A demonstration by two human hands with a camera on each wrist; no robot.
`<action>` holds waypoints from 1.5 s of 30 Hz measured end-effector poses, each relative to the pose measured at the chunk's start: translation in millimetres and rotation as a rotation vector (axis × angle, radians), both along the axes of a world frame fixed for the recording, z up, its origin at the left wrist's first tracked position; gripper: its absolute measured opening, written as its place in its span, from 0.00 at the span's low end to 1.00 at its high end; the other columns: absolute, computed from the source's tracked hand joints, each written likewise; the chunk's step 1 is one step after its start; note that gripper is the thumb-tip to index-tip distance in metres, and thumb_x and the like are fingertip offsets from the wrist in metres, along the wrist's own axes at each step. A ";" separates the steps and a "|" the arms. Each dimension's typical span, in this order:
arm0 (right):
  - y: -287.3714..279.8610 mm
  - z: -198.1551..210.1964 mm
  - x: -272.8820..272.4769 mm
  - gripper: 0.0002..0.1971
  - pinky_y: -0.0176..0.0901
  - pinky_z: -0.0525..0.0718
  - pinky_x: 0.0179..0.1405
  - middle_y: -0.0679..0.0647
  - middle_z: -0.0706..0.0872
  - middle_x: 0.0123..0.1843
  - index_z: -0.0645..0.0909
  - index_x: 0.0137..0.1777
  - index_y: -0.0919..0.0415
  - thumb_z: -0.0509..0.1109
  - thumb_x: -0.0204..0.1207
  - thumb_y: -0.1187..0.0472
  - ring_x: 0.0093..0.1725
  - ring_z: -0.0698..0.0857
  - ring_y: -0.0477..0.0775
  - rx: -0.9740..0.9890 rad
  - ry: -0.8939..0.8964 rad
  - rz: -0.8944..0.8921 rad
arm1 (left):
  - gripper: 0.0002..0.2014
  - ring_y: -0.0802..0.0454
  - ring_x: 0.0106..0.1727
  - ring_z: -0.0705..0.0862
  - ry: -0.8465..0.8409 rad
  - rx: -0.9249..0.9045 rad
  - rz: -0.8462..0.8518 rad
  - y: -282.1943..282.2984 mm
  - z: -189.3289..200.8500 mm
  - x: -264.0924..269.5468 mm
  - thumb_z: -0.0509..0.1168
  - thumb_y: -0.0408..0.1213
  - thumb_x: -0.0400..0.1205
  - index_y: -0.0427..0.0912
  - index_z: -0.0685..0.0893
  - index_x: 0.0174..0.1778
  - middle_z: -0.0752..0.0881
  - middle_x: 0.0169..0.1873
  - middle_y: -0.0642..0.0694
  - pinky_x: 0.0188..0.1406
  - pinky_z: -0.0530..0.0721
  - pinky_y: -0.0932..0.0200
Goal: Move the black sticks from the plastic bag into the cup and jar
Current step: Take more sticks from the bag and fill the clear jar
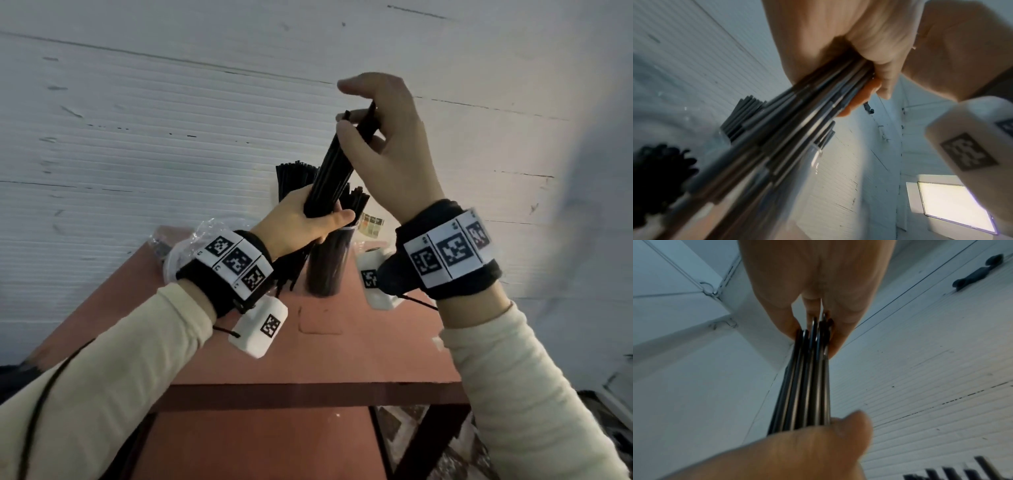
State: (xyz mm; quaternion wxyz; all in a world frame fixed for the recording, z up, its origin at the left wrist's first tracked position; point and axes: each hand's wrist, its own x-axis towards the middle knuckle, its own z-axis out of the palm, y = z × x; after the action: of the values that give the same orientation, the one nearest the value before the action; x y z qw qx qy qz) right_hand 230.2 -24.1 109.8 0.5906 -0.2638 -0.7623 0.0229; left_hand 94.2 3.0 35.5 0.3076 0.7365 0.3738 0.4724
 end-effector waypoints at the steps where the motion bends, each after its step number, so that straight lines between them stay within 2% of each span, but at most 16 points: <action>1: 3.7 -2.8 -3.4 0.14 0.36 0.83 0.54 0.53 0.78 0.63 0.79 0.63 0.63 0.64 0.78 0.68 0.55 0.85 0.48 0.009 -0.024 -0.004 | 0.08 0.54 0.28 0.80 -0.048 -0.037 -0.018 -0.3 -4.9 3.5 0.73 0.38 0.78 0.42 0.80 0.41 0.80 0.24 0.52 0.37 0.82 0.63; 6: 22.9 -46.0 -16.6 0.14 0.15 0.68 0.55 0.54 0.86 0.58 0.84 0.60 0.65 0.59 0.84 0.65 0.58 0.81 0.45 -0.174 -0.295 -0.123 | 0.15 0.49 0.42 0.85 -0.179 -0.319 -0.011 7.7 -48.8 7.2 0.75 0.32 0.76 0.27 0.83 0.53 0.86 0.41 0.36 0.51 0.85 0.58; 8: 27.0 -62.1 -20.6 0.14 0.17 0.68 0.52 0.57 0.88 0.56 0.85 0.59 0.65 0.59 0.86 0.60 0.58 0.83 0.50 -0.215 -0.359 -0.119 | 0.18 0.49 0.44 0.85 -0.119 -0.392 -0.011 10.6 -60.6 3.3 0.74 0.34 0.77 0.24 0.83 0.56 0.86 0.45 0.32 0.50 0.83 0.64; 11: 29.3 -69.3 -22.7 0.16 0.14 0.68 0.53 0.52 0.86 0.57 0.84 0.61 0.61 0.63 0.84 0.52 0.56 0.82 0.45 -0.198 -0.358 -0.123 | 0.20 0.45 0.48 0.85 -0.102 -0.406 -0.046 12.8 -64.3 -1.5 0.74 0.33 0.76 0.22 0.81 0.58 0.85 0.49 0.27 0.52 0.85 0.63; 14: 32.9 -73.9 -21.7 0.17 0.16 0.68 0.54 0.52 0.83 0.61 0.83 0.64 0.61 0.68 0.80 0.53 0.59 0.81 0.46 -0.186 -0.399 -0.157 | 0.16 0.41 0.57 0.85 -0.055 -0.469 -0.094 17.4 -68.0 -5.1 0.74 0.28 0.76 0.22 0.81 0.55 0.85 0.54 0.28 0.55 0.84 0.65; 18: 33.4 -83.8 -19.1 0.17 0.21 0.69 0.58 0.55 0.82 0.64 0.80 0.67 0.63 0.69 0.78 0.61 0.63 0.81 0.49 -0.196 -0.413 -0.128 | 0.08 0.52 0.54 0.85 0.073 -0.551 -0.105 18.4 -74.2 -5.9 0.71 0.33 0.80 0.32 0.85 0.50 0.87 0.49 0.41 0.60 0.78 0.61; 20: 30.4 -82.2 -17.1 0.18 0.21 0.71 0.60 0.55 0.82 0.62 0.81 0.66 0.63 0.71 0.77 0.61 0.62 0.81 0.49 -0.173 -0.387 -0.114 | 0.14 0.52 0.56 0.85 0.193 -0.514 -0.061 19.5 -74.0 -6.1 0.68 0.45 0.82 0.34 0.87 0.46 0.89 0.47 0.43 0.60 0.75 0.61; 22: 25.7 -77.1 -12.4 0.24 0.32 0.75 0.65 0.55 0.81 0.64 0.79 0.69 0.63 0.75 0.74 0.57 0.63 0.80 0.50 -0.159 -0.347 -0.141 | 0.21 0.51 0.54 0.85 0.245 -0.464 -0.023 19.7 -71.6 -6.6 0.64 0.54 0.82 0.39 0.85 0.35 0.89 0.40 0.45 0.64 0.73 0.56; 25: 15.2 -64.8 1.2 0.41 0.31 0.81 0.54 0.51 0.77 0.67 0.68 0.76 0.57 0.81 0.66 0.46 0.57 0.81 0.44 -0.282 -0.158 -0.210 | 0.24 0.51 0.42 0.85 0.164 -0.382 -0.079 9.3 -59.0 -7.3 0.59 0.55 0.84 0.42 0.76 0.26 0.81 0.27 0.48 0.57 0.79 0.58; 27: 10.2 -57.7 11.8 0.43 0.29 0.79 0.46 0.47 0.77 0.63 0.69 0.74 0.52 0.82 0.61 0.40 0.52 0.80 0.42 -0.400 -0.129 -0.211 | 0.23 0.50 0.39 0.81 0.154 -0.333 -0.173 -0.7 -45.9 -9.5 0.57 0.49 0.86 0.41 0.73 0.27 0.77 0.26 0.47 0.50 0.79 0.62; 30: 9.1 -58.0 18.1 0.33 0.45 0.85 0.50 0.54 0.85 0.54 0.79 0.63 0.56 0.81 0.62 0.41 0.52 0.85 0.49 -0.580 -0.314 0.003 | 0.18 0.51 0.33 0.79 0.172 -0.370 -0.403 -12.2 -32.5 -10.4 0.63 0.41 0.85 0.43 0.77 0.28 0.76 0.25 0.47 0.45 0.81 0.58; 33: 11.3 -69.5 13.4 0.15 0.36 0.83 0.51 0.45 0.89 0.46 0.86 0.55 0.54 0.79 0.71 0.51 0.48 0.87 0.40 -0.662 -0.496 0.144 | 0.11 0.53 0.30 0.77 0.198 -0.462 -0.530 -15.4 -35.5 -5.9 0.68 0.35 0.82 0.31 0.80 0.38 0.76 0.25 0.45 0.39 0.81 0.59; 35: 12.0 -71.0 12.3 0.03 0.26 0.78 0.38 0.42 0.87 0.35 0.86 0.44 0.60 0.76 0.75 0.61 0.36 0.85 0.36 -0.645 -0.497 0.215 | 0.13 0.50 0.32 0.79 0.183 -0.464 -0.488 -15.3 -38.8 -3.5 0.72 0.36 0.79 0.29 0.80 0.41 0.79 0.28 0.42 0.43 0.83 0.56; 38: 16.8 -56.5 18.7 0.05 0.23 0.71 0.22 0.45 0.80 0.27 0.81 0.40 0.74 0.73 0.75 0.71 0.23 0.78 0.36 -0.619 -0.299 0.216 | 0.21 0.45 0.43 0.89 0.120 -0.381 -0.265 -9.8 -36.7 -0.5 0.79 0.45 0.71 0.36 0.82 0.51 0.88 0.42 0.37 0.54 0.88 0.48; 42: 46.7 -26.2 38.0 0.08 0.33 0.63 0.15 0.52 0.76 0.25 0.80 0.35 0.62 0.74 0.73 0.68 0.20 0.69 0.46 -0.576 0.106 0.149 | 0.39 0.53 0.52 0.82 -0.028 -0.089 0.292 7.0 -33.6 8.6 0.83 0.57 0.57 0.53 0.70 0.58 0.76 0.51 0.49 0.54 0.85 0.51; 45: 73.6 -5.9 53.2 0.12 0.35 0.59 0.15 0.54 0.73 0.27 0.76 0.31 0.60 0.75 0.71 0.66 0.22 0.66 0.50 -0.592 0.293 0.082 | 0.50 0.54 0.62 0.72 -0.059 0.025 0.363 27.1 -34.1 15.5 0.84 0.54 0.55 0.53 0.61 0.68 0.66 0.59 0.50 0.64 0.76 0.56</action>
State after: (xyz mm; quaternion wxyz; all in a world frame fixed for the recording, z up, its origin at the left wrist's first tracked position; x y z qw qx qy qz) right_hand 283.4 49.5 103.9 0.5902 -0.3867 -0.6397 0.3048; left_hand 109.8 30.1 1.4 0.2190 0.6464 0.4857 0.5462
